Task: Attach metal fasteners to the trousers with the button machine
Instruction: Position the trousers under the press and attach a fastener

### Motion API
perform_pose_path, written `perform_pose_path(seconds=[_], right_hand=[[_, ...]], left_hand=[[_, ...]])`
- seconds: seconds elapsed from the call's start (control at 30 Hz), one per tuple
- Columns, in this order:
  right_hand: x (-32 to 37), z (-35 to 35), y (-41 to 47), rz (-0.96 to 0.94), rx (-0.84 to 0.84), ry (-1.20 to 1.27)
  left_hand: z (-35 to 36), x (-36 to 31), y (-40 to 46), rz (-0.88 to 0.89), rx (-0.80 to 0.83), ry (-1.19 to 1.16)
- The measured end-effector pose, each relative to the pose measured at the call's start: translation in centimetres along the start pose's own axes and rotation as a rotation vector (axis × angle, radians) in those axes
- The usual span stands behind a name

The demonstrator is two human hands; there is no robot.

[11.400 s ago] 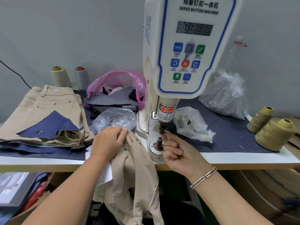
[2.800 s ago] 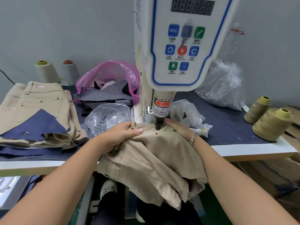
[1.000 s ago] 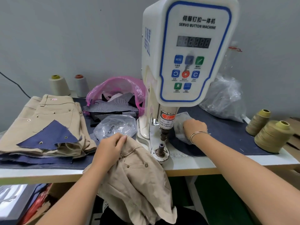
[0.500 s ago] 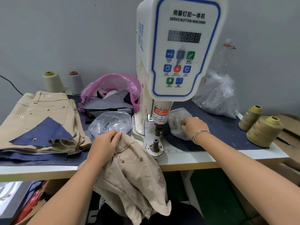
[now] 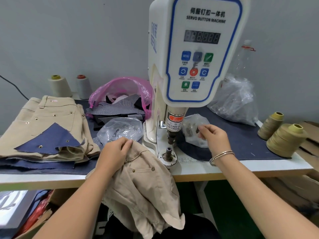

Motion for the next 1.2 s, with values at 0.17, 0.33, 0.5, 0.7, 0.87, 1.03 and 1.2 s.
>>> perform_pose_path(seconds=[0.17,0.33,0.5,0.7,0.87,1.03,1.2], right_hand=[[-3.4,5.6,-4.6,0.364,0.283,0.425],[-5.1,9.2,-8.1,0.595,0.426,0.506],[-5.4,9.8,-8.8,0.712,0.432,0.530],[-5.2,10.8,-9.1,0.774,0.478,0.638],[-5.0,11.3,-10.0,0.862,0.541,0.788],[-4.7,11.3,-10.1,0.882,0.522,0.813],[-4.3,11.3,-10.2,0.916,0.522,0.840]], left_hand=[[0.1,0.1,0.0,-0.012,0.006,-0.017],[0.0,0.0,0.0,-0.012,-0.001,-0.028],[0.1,0.4,0.0,-0.023,0.001,-0.027],[0.0,0.2,-0.1,-0.013,-0.002,-0.024],[-0.3,-0.5,-0.2,0.022,-0.015,0.040],[-0.2,-2.4,-0.7,0.106,0.021,0.242],[-0.1,-3.1,-1.0,0.138,0.038,0.296]])
Point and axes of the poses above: each hand's wrist, its own y-axis towards the middle knuckle, its own z-axis out of the palm, x = y × z, the point moved 10 cm from there along y, towards the middle knuckle, and after that the axes turned 9 degrees about z, right-handed, at the moved point
